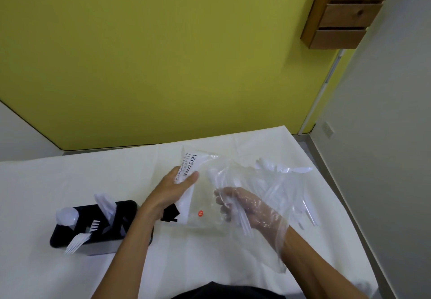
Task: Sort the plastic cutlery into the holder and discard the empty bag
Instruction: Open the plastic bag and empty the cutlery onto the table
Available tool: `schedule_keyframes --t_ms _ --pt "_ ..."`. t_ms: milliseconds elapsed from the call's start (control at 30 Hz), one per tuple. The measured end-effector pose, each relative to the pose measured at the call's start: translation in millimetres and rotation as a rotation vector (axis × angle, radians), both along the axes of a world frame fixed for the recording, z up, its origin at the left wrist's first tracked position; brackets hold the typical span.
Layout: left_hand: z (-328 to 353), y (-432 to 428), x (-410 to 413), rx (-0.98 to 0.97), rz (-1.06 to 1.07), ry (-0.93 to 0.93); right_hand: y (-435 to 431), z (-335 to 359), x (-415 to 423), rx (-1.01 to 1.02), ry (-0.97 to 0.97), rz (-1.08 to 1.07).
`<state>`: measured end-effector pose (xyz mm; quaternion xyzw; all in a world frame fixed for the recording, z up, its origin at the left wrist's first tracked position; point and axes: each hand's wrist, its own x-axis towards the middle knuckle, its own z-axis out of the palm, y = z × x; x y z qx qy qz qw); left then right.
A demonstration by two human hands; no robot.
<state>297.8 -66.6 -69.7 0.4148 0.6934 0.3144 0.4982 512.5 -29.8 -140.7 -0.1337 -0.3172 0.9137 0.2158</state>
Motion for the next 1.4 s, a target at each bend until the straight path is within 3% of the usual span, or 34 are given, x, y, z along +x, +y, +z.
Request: schedule_keyframes --t_ms 100,200,267,333,433,533,700,800,933,1133,1400 --pt "-12.4 -5.0 13.2 -0.085 -0.028 -0.115 -2.3 25.2 10.4 -0.163 -0.436 0.024" --pt "-14.3 -3.3 3.3 -0.001 0.124 -0.011 -2.2 33.6 17.3 0.043 -0.801 -0.027" --pt "-3.1 -0.7 -14.3 0.070 0.242 0.213 -1.5 27.3 34.8 0.159 -0.967 -0.053" --pt "12.2 -1.4 -33.1 0.148 0.366 0.373 -4.5 25.1 52.7 0.285 -1.081 -0.114" --pt "30.8 0.2 -49.1 0.230 0.408 0.419 -7.0 18.2 66.9 0.311 -1.215 -0.214" --pt "39.2 3.7 -48.8 0.195 0.365 0.386 -10.7 13.9 61.7 0.325 -1.311 -0.294" --pt "41.7 -1.0 -48.2 0.173 0.337 0.357 -19.7 22.7 54.9 0.686 -1.651 -0.420" --pt "42.2 -5.0 -50.8 0.199 0.342 0.290 -24.9 27.3 51.5 0.771 -1.692 -0.380" --pt "41.7 -7.0 -50.7 0.218 0.334 0.162 -28.4 35.6 46.2 0.833 -1.623 -0.514" --pt "64.3 -14.8 -68.8 0.282 0.323 0.049 -33.9 68.4 8.0 0.344 -1.152 -0.487" --pt "118.6 -39.9 -149.0 0.405 0.354 -0.018 -48.6 120.5 -84.5 0.349 -0.922 -0.563"
